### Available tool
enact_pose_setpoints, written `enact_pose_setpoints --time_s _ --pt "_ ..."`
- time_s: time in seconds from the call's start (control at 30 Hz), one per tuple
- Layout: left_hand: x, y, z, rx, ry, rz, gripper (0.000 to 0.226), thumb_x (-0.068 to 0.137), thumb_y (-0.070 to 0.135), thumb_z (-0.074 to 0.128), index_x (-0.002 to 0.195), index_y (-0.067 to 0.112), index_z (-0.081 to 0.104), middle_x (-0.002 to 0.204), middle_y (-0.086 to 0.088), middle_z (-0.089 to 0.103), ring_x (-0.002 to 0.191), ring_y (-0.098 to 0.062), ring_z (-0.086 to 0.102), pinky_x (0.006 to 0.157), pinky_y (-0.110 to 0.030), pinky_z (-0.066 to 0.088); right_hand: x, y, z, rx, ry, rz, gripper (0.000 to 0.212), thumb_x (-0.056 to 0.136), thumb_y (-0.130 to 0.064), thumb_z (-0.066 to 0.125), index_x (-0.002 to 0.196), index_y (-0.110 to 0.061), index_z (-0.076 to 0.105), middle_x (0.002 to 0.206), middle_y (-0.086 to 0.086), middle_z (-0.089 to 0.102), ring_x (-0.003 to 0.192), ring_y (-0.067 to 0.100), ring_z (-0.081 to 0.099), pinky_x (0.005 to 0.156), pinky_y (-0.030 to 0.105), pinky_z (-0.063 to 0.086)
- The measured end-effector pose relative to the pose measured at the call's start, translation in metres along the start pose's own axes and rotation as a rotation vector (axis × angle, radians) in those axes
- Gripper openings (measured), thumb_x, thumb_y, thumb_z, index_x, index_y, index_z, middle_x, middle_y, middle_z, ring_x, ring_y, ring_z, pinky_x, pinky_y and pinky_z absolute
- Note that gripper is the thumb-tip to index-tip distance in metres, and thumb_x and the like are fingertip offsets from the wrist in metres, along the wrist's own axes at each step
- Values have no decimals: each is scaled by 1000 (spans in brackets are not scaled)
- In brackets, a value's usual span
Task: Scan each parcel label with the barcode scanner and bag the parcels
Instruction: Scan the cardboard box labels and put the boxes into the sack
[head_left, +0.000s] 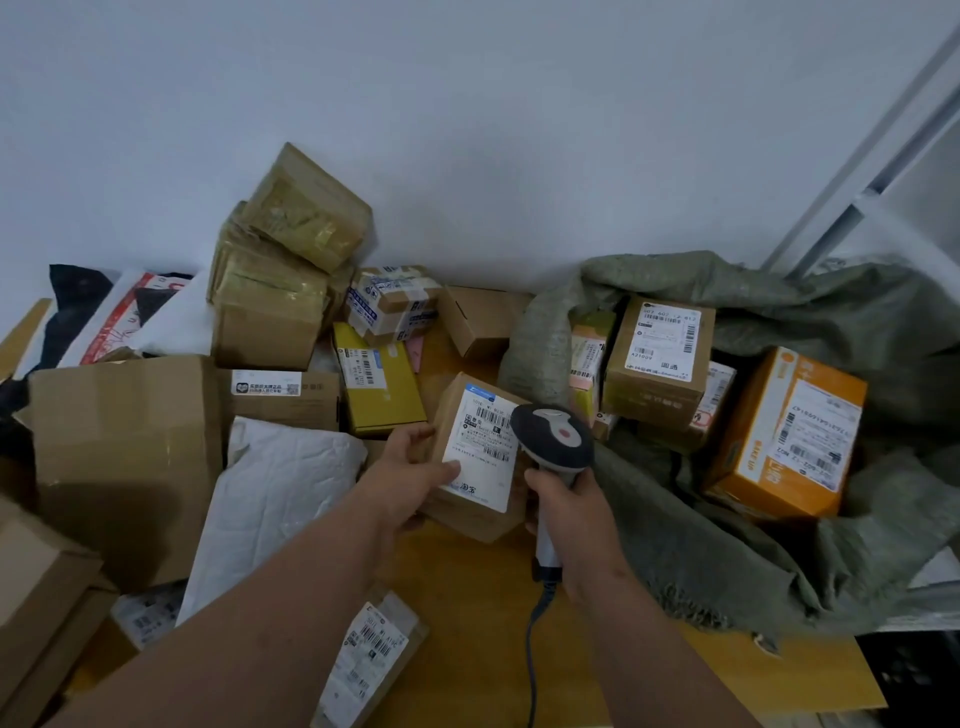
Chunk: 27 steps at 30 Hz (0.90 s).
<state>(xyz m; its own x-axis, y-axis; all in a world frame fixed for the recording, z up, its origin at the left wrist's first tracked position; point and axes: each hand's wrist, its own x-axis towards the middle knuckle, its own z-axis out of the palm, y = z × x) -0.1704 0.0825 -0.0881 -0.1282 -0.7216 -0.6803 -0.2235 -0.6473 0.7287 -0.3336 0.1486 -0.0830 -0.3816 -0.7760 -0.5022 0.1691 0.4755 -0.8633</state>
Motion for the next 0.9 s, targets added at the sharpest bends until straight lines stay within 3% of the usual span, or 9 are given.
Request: enact_pose_setpoints --time_s 0.13,0.27,0.37,0.5,0.6,0.9 --pt "-4 -5 -7 -116 -22 -34 67 79 18 79 135 24 42 123 -7 63 111 -28 60 98 -47 50 -3 -16 -4 11 -42 6 18 96 -17 61 104 -33 58 104 -2 67 99 19 63 79 34 55" --pt "-5 -6 -13 -235 -35 -16 68 79 9 76 137 14 42 119 -10 65 108 -27 62 90 -39 53 -1 -26 -7 8 -20 17 17 94 -22 64 112 -21 63 99 5 72 93 25 70 80 42 57" --pt "-5 -5 -18 -258 21 39 77 72 15 81 138 17 43 119 -9 66 107 -28 64 96 -45 52 -2 -37 -10 6 -18 -9 15 94 -25 65 107 -18 63 88 8 72 84 28 73 86 49 56" --pt "-8 0 -19 -252 42 114 96 55 24 86 140 22 42 121 -8 63 105 -29 66 94 -49 54 -9 -50 -12 -9 -86 -47 17 95 -27 64 104 -13 64 75 9 70 69 26 72 76 45 58" --pt "-7 2 -18 -274 40 145 92 62 20 86 142 24 41 122 -8 62 105 -28 66 93 -49 54 -13 -56 -9 -12 -145 -60 30 93 -27 64 119 -12 59 71 8 70 66 27 72 63 36 54" --pt "-10 3 -16 -289 70 208 85 74 20 82 145 29 36 124 -6 61 107 -27 64 95 -51 53 -21 -65 -7 8 -169 -39 34 93 -26 62 122 -8 58 70 10 68 60 26 69 59 34 53"
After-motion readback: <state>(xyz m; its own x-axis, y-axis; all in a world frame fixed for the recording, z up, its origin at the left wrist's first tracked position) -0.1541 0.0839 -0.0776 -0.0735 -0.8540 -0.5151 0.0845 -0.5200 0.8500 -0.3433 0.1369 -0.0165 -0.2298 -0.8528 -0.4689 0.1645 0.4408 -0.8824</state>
